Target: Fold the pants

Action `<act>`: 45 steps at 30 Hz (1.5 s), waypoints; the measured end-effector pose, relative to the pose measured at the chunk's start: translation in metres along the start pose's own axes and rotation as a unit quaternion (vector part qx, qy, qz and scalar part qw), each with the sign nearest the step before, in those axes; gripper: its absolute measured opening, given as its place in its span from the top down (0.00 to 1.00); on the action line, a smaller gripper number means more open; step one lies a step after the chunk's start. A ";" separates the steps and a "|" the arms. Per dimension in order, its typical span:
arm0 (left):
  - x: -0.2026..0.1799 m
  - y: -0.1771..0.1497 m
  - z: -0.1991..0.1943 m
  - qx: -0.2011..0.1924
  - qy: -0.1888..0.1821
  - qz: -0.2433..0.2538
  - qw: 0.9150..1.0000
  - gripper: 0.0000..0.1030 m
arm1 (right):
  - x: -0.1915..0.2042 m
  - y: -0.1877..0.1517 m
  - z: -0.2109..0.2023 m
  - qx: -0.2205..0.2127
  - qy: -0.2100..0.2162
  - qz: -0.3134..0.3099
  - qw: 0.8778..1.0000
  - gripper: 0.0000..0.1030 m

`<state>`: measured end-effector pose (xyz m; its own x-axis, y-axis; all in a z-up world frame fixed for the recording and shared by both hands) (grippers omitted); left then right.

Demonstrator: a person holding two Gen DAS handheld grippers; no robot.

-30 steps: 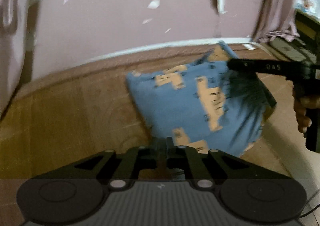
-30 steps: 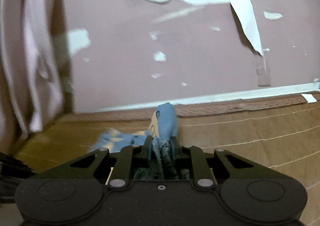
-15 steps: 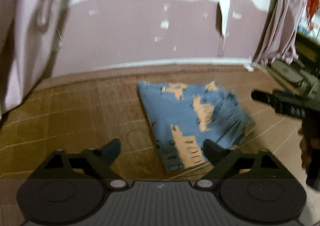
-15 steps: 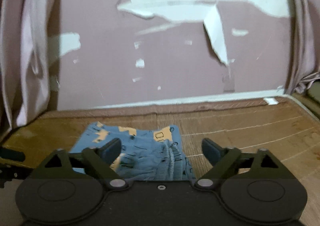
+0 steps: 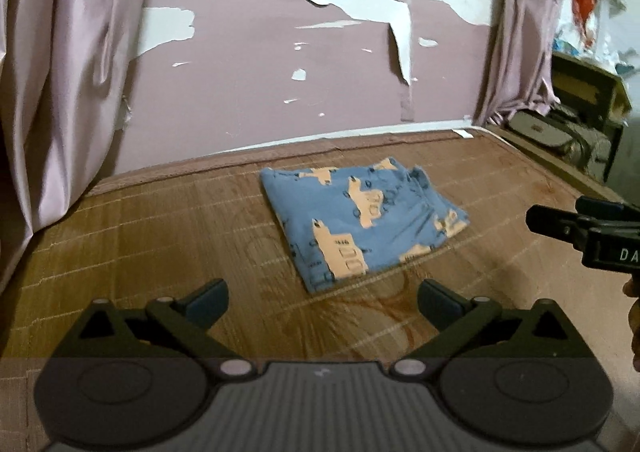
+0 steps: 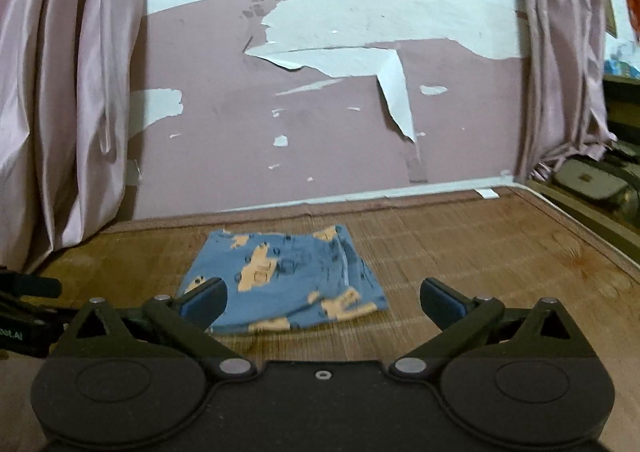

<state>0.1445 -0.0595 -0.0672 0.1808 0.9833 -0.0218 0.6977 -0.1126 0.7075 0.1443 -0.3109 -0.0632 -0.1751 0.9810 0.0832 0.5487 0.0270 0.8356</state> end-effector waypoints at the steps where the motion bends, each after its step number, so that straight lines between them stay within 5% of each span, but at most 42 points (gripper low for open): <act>1: -0.001 -0.003 0.001 0.001 0.002 0.005 1.000 0.00 | 0.001 -0.005 -0.001 0.002 -0.002 0.000 1.000 0.01; 16: -0.005 -0.024 0.008 0.030 0.003 0.014 0.999 0.00 | -0.004 -0.028 0.009 0.043 0.005 0.029 0.999 0.01; 45: -0.003 -0.025 0.011 0.053 0.013 0.016 0.998 0.00 | -0.003 -0.032 0.014 0.055 0.011 0.032 0.998 0.01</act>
<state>0.1335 -0.0614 -0.0926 0.1869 0.9822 0.0190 0.7619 -0.1571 0.6284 0.1392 -0.3121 -0.0980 -0.1537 0.9772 0.1468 0.6452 -0.0132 0.7639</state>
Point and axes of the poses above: each gripper's, at about its wrist camera, not at the fingertips, and z roughly the way its jaws point, x to its left, y to its top, the point moved 6 cm from there along z, roughly the way its jaws point, and after that the axes turned 11 degrees about x, right-handed, at the moved point
